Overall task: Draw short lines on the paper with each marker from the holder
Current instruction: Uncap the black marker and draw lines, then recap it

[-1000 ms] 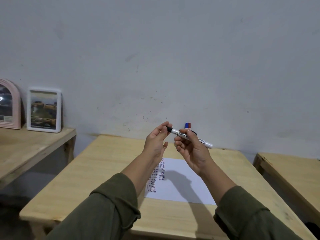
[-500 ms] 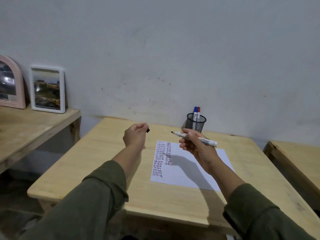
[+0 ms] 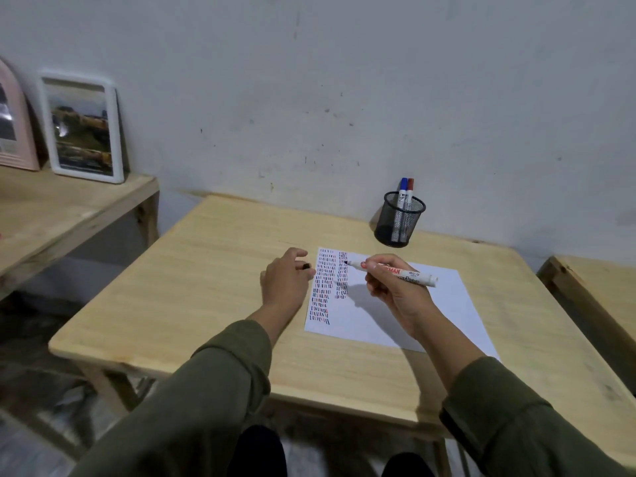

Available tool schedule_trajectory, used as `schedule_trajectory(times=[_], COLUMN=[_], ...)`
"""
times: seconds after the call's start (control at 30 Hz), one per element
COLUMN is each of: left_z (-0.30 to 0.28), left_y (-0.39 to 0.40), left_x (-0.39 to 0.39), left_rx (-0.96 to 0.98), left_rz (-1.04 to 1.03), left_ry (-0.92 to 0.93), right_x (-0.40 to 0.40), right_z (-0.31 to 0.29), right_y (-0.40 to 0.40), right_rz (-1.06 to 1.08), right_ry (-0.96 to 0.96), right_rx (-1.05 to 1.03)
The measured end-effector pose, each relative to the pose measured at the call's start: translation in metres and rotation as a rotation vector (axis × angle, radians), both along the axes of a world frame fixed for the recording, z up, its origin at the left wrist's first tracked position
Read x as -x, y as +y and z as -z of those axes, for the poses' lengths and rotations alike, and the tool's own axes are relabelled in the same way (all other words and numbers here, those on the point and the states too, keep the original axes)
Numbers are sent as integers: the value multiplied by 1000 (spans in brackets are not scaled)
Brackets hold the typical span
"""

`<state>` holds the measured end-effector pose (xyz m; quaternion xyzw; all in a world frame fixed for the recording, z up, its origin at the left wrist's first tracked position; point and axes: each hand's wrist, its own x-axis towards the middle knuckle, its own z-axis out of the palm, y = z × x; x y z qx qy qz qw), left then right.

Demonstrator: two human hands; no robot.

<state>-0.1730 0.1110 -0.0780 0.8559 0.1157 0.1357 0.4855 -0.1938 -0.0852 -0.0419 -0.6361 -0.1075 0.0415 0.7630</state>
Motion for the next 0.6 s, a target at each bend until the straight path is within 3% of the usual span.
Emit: schedule_trajectory(times=[0.23, 0.4, 0.6], left_z=[5, 5, 11], left_y=[2, 6, 14], left_x=[0, 8, 26], left_rx=[-108, -69, -244], left_rz=[18, 47, 110], left_ry=[-2, -13, 20], right_x=[-2, 1, 3], right_z=[9, 15, 25], right_y=[-2, 3, 7], right_rz=[52, 149, 231], right_ry=[63, 100, 120], right_rx=[35, 65, 115])
